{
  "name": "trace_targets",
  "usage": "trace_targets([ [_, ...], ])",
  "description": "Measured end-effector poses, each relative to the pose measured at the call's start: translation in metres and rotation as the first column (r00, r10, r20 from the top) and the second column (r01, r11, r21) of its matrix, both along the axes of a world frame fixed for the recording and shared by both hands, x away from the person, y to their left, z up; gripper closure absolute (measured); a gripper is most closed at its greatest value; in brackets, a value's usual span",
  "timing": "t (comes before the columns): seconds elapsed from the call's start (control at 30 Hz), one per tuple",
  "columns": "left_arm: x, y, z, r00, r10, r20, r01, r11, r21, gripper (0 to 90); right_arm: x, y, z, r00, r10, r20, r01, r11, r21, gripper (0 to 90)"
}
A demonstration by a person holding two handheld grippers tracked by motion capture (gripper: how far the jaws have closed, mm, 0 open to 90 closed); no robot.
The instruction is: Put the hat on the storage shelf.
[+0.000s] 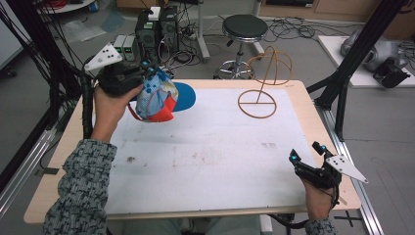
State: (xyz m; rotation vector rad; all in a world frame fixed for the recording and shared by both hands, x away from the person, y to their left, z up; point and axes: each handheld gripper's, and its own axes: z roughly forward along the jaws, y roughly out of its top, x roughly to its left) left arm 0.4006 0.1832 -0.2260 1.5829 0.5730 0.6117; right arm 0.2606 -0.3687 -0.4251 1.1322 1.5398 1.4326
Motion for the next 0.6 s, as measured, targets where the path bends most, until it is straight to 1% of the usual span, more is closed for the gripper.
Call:
trace_targets([
  [0.07,0.005,-0.008,0.009,1.0,-0.005,0.007,0.005,1.0,-0.003,88.5,0.0,0.0,0.0,1.0,0.004,0.002,-0.004,0.9999,-0.01,11.8],
  [0.13,0.01,-0.016,0.019,0.9998,-0.011,0.015,0.012,0.9999,-0.012,88.5,-0.001,-0.001,0.0,1.0,0.006,0.002,-0.006,0.9999,-0.011,11.8],
  [0.27,0.021,-0.033,0.037,0.9992,-0.025,0.032,0.025,0.9997,-0.008,88.5,-0.001,-0.001,-0.001,0.9999,0.011,-0.002,-0.011,0.9999,0.004,11.8],
  [0.33,0.026,-0.043,0.046,0.9987,-0.037,0.035,0.037,0.9992,-0.015,88.5,-0.001,-0.002,-0.001,0.9999,0.011,-0.001,-0.011,0.9999,0.006,11.8],
  [0.4,0.031,-0.052,0.055,0.998,-0.047,0.043,0.047,0.9989,-0.007,88.5,-0.002,-0.004,-0.001,1.0,0.006,-0.002,-0.006,0.9998,0.019,11.8],
  [0.5,0.037,-0.065,0.07,0.9966,-0.062,0.055,0.063,0.9979,-0.015,88.4,-0.006,-0.009,-0.003,1.0,-0.003,-0.004,0.004,0.9996,0.029,11.8],
  [0.53,0.039,-0.069,0.075,0.9959,-0.065,0.063,0.066,0.9978,-0.01,88.4,-0.006,-0.009,-0.003,1.0,-0.003,-0.004,0.004,0.9996,0.029,11.8],
  [0.6,0.044,-0.078,0.085,0.9949,-0.075,0.067,0.076,0.997,-0.014,88.5,-0.009,-0.012,-0.003,0.9999,-0.011,-0.003,0.011,0.9994,0.031,11.8],
])
